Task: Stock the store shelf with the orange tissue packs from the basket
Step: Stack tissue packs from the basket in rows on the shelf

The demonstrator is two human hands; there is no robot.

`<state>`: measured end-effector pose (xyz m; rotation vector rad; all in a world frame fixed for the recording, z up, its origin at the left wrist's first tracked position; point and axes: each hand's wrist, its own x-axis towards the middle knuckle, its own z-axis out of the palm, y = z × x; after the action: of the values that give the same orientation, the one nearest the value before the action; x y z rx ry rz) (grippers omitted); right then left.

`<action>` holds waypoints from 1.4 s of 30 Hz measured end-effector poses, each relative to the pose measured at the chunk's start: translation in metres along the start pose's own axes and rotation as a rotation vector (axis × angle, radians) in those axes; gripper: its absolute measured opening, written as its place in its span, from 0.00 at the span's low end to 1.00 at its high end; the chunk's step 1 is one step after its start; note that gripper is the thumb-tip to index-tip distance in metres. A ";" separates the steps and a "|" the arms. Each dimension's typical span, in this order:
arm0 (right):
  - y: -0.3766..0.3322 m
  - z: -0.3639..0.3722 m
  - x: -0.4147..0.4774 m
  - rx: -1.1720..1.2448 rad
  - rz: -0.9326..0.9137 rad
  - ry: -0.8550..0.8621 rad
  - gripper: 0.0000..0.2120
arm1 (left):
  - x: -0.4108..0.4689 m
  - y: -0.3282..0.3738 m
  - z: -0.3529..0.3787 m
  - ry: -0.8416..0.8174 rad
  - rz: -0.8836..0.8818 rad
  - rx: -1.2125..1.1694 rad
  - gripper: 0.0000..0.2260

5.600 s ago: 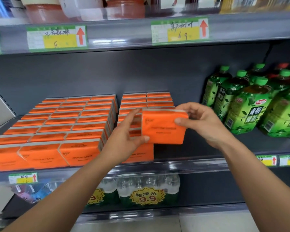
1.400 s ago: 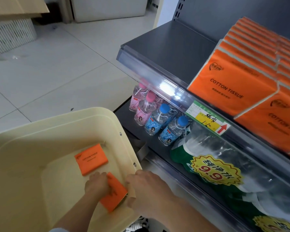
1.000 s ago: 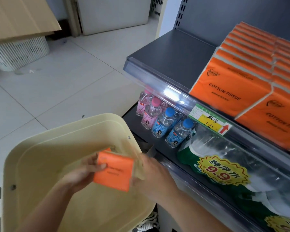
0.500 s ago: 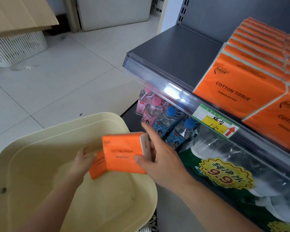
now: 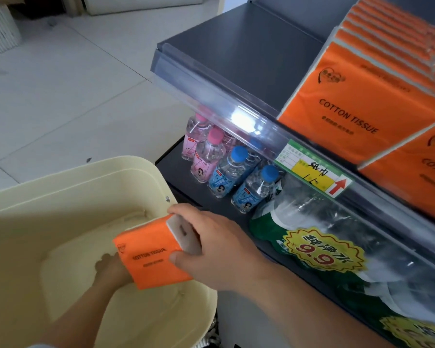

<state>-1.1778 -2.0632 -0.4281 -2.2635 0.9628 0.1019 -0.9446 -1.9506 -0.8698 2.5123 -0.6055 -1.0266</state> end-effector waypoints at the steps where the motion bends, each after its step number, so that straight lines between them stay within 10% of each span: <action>1: 0.001 0.000 0.000 0.000 0.003 -0.001 0.30 | -0.059 0.045 -0.033 -0.107 -0.012 -0.065 0.23; 7: 0.007 -0.006 -0.009 0.014 0.023 0.073 0.27 | -0.171 0.131 -0.113 -0.142 -0.084 -0.447 0.19; 21: -0.009 -0.085 -0.115 0.361 0.026 0.463 0.32 | -0.312 0.219 -0.228 0.182 0.453 -0.701 0.20; 42: 0.148 -0.201 -0.424 0.610 0.101 1.173 0.23 | -0.542 0.421 -0.153 -0.327 1.047 -0.529 0.15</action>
<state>-1.6194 -2.0000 -0.2201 -1.5693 1.3867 -1.4033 -1.2890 -2.0039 -0.2592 1.2583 -1.3230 -0.9596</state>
